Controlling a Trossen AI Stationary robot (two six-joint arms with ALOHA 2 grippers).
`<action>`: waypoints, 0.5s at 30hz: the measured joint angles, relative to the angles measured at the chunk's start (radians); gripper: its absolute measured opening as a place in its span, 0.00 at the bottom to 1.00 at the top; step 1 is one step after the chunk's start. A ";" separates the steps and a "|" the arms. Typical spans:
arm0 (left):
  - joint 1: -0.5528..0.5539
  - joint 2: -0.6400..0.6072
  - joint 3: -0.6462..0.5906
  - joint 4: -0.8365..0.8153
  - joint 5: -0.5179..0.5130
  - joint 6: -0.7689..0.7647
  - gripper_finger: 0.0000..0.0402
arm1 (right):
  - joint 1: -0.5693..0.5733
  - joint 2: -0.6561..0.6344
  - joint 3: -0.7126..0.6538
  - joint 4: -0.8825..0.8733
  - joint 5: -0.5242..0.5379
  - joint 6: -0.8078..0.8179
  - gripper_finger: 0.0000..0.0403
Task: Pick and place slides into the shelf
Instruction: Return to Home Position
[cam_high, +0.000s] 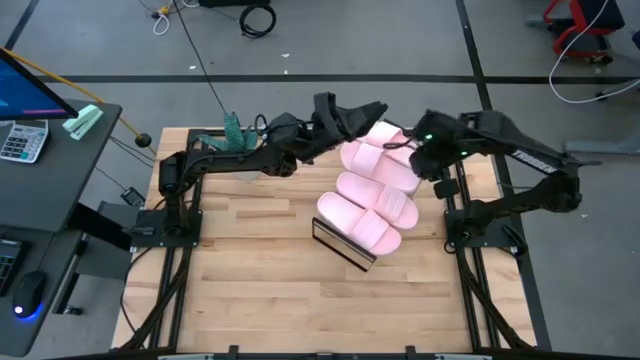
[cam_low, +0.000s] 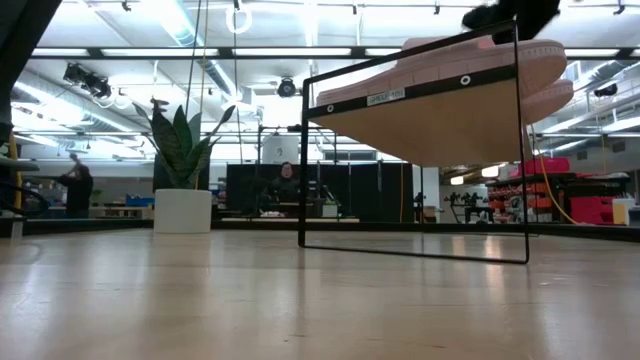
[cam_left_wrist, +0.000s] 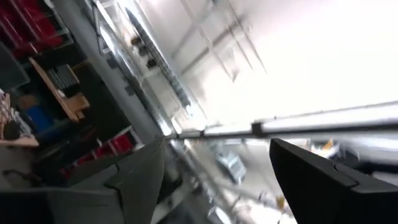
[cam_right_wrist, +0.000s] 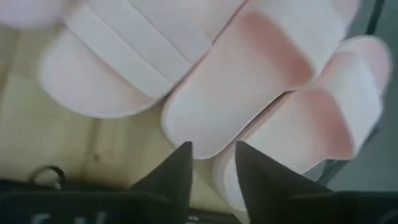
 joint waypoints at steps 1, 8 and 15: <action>0.000 0.000 0.000 -0.008 0.024 0.017 0.72 | 0.000 -0.014 0.018 -0.009 -0.014 0.018 0.30; -0.002 0.000 0.000 -0.113 0.176 0.126 0.50 | 0.000 -0.147 0.048 -0.064 -0.050 0.262 0.02; 0.006 0.000 0.000 -0.131 0.337 0.282 0.08 | 0.000 -0.252 0.046 -0.064 -0.050 0.624 0.01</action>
